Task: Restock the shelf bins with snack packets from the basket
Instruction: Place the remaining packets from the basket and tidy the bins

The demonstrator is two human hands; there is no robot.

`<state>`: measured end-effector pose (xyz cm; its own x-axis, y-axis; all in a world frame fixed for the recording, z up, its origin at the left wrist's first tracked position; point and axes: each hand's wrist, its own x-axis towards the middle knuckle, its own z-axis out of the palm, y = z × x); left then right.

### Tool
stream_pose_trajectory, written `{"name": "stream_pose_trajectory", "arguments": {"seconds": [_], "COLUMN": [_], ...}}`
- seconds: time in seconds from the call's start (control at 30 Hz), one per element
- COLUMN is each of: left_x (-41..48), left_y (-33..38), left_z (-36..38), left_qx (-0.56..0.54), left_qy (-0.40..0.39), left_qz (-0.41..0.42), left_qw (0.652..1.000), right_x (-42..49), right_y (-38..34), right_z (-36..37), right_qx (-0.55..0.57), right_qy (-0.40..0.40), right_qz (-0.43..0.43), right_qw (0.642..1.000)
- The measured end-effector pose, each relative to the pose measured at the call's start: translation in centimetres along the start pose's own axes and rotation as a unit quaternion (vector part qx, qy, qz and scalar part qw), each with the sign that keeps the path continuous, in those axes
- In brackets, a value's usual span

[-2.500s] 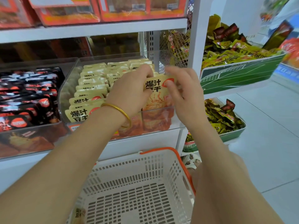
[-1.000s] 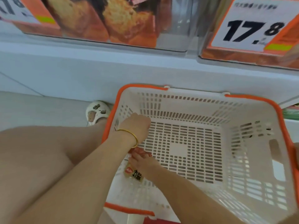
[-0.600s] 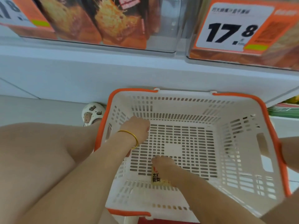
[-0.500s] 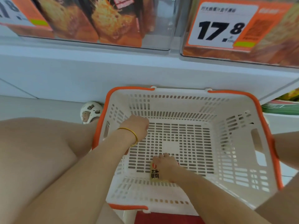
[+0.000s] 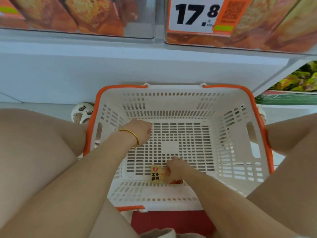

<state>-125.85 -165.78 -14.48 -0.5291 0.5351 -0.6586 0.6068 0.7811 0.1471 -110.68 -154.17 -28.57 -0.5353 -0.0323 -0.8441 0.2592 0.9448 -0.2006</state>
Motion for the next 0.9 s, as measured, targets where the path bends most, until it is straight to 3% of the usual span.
{"name": "stream_pose_trajectory", "arguments": {"seconds": [0.2, 0.43, 0.6, 0.73, 0.83, 0.9], "left_x": [0.3, 0.2, -0.9, -3.6, -5.9, -7.9], "left_y": [0.8, 1.9, 3.2, 5.4, 7.7, 10.3], "left_z": [0.0, -0.4, -4.0, -9.4, -13.7, -17.0], "left_qx": [-0.007, -0.019, -0.117, -0.261, -0.239, -0.21], "left_qy": [-0.019, -0.059, -0.045, -0.024, 0.046, 0.105], "left_qz": [-0.001, -0.006, -0.057, -0.038, 0.036, 0.094], "left_qw": [1.0, 0.998, 0.99, 0.964, 0.969, 0.968], "right_x": [-0.4, -1.7, -6.6, -14.3, -20.6, -24.2], "right_y": [0.7, 0.1, 1.5, 3.4, 4.3, 5.4], "right_z": [-0.5, -2.6, -12.3, -20.2, -23.1, -24.0], "right_qx": [0.09, 0.253, 0.488, 0.44, 0.332, 0.355], "right_qy": [-0.052, -0.122, -0.052, 0.048, 0.145, 0.218], "right_qz": [-0.001, 0.023, -0.047, -0.097, -0.139, -0.165], "right_qw": [0.995, 0.959, 0.87, 0.892, 0.922, 0.894]}}
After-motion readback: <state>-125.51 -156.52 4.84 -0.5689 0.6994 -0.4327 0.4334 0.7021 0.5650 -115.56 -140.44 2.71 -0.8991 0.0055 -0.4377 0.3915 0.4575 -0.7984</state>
